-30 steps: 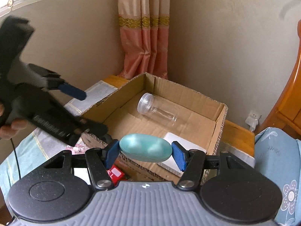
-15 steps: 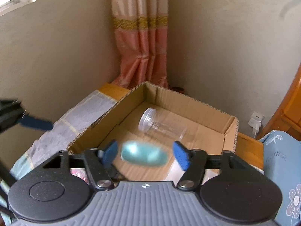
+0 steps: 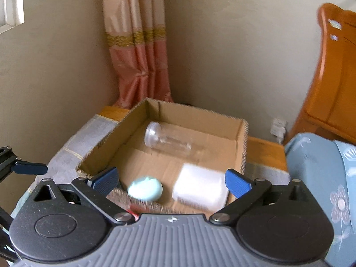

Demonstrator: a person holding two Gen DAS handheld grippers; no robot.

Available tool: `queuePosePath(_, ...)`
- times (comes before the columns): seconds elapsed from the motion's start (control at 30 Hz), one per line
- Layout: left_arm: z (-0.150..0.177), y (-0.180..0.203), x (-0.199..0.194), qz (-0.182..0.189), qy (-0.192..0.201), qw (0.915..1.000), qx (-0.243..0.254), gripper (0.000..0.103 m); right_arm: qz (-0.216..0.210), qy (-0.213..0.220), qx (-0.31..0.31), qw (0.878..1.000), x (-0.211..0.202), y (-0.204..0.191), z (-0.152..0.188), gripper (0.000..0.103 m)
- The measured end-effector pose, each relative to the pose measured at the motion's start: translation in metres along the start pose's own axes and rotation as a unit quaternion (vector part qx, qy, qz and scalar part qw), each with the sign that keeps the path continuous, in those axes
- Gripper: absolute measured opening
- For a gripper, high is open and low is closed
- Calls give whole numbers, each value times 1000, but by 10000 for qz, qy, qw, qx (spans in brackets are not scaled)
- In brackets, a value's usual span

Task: Organize rigid objects
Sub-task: 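Carry the black lid and mint-green case into the cardboard box and release, then withdraw both tools from the box back over the remaining items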

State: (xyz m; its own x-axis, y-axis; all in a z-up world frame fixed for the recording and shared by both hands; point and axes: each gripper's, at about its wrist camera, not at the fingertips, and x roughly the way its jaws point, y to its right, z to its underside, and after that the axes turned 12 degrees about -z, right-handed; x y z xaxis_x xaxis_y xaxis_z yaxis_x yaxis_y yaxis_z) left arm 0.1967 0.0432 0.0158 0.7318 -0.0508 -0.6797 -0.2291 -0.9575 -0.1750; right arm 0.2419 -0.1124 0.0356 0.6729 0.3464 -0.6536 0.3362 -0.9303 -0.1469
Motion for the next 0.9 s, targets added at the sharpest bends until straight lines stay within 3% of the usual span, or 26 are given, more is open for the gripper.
queuePosePath(0.43, 49, 17, -20, -263, -62, 9988, -418, 97, 165, -337, 793, 9961, -4, -2, 95, 103)
queuePosePath(0.63, 70, 15, -14, -38, -339, 9964, -781, 97, 413, -715, 787, 9935, 7, -5, 122, 103)
queuePosePath(0.9, 80, 36, -12, 364, -380, 9970, -570, 97, 278, -1060, 789, 9908, 28, -5, 143, 103)
